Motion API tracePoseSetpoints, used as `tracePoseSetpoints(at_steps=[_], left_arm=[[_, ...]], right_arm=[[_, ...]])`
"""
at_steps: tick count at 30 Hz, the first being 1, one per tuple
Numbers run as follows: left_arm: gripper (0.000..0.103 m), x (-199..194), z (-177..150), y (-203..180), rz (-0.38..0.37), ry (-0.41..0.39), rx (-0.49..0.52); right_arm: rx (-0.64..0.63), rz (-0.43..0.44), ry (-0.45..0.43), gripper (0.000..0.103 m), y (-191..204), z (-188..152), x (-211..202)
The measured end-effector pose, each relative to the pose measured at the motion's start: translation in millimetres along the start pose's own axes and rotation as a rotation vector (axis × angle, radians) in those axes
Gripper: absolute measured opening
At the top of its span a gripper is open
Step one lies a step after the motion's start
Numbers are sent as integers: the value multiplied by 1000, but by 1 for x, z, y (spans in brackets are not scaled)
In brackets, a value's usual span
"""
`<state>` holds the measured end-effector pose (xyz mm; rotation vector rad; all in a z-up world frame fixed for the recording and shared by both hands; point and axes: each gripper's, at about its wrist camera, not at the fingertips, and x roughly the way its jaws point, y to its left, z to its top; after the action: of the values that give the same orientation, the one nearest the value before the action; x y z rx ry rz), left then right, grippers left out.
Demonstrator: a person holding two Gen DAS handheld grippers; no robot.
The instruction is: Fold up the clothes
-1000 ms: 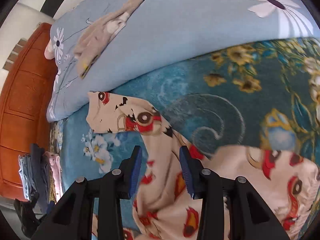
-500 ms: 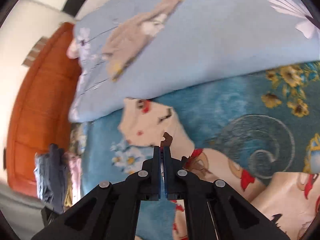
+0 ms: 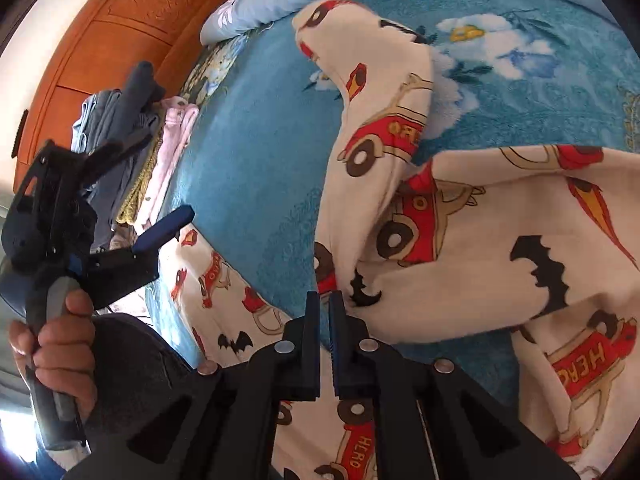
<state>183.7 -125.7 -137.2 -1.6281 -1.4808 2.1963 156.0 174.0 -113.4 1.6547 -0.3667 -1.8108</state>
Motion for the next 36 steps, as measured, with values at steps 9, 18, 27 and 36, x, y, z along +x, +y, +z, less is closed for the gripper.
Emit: tracePoseSetpoints(at_steps=[9, 18, 27, 36], left_arm=[[73, 63, 40, -38, 89, 32, 150], [72, 102, 84, -13, -134, 40, -52], [10, 121, 94, -14, -217, 42, -25], [7, 14, 138, -25, -230, -265, 46]], right_arm=[[199, -130, -219, 39, -65, -31, -104], [557, -484, -334, 39, -165, -123, -226], [749, -541, -311, 39, -186, -153, -230], [674, -537, -285, 39, -164, -140, -206]])
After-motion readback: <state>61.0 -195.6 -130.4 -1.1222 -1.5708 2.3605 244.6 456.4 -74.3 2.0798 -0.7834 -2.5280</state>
